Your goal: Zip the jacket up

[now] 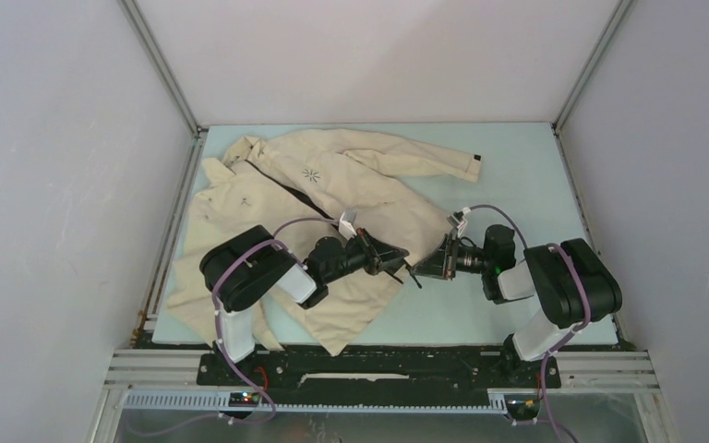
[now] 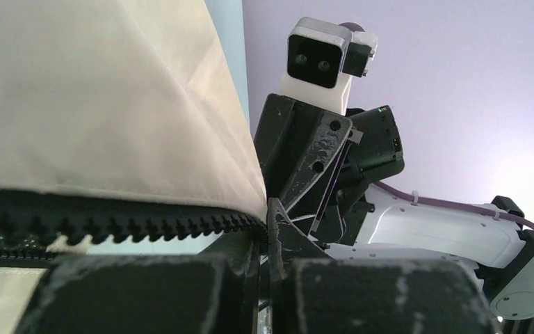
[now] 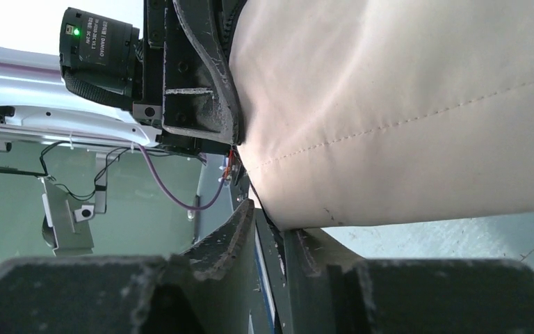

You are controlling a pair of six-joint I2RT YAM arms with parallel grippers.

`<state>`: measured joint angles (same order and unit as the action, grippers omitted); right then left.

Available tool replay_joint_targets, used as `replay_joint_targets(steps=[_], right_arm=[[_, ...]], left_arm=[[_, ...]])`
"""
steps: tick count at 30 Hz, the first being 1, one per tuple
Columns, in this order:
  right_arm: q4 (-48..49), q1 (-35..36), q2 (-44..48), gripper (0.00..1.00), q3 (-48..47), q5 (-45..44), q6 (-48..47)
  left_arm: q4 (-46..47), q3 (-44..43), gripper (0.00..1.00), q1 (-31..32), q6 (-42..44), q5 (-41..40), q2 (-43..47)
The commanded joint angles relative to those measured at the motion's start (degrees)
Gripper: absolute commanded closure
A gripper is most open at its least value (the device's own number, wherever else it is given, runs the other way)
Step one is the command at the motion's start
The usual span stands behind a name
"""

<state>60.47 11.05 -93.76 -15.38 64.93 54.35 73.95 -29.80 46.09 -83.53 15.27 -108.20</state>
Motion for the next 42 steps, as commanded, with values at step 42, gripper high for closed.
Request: replay_joint_targets(steps=[42], right_arm=[[-33.08,5.80,17.41,0.65,-6.87,-9.86,-24.85]], left_arm=[[-10.65,0.14,1.00,0.12,-0.34,4.33,8.74]])
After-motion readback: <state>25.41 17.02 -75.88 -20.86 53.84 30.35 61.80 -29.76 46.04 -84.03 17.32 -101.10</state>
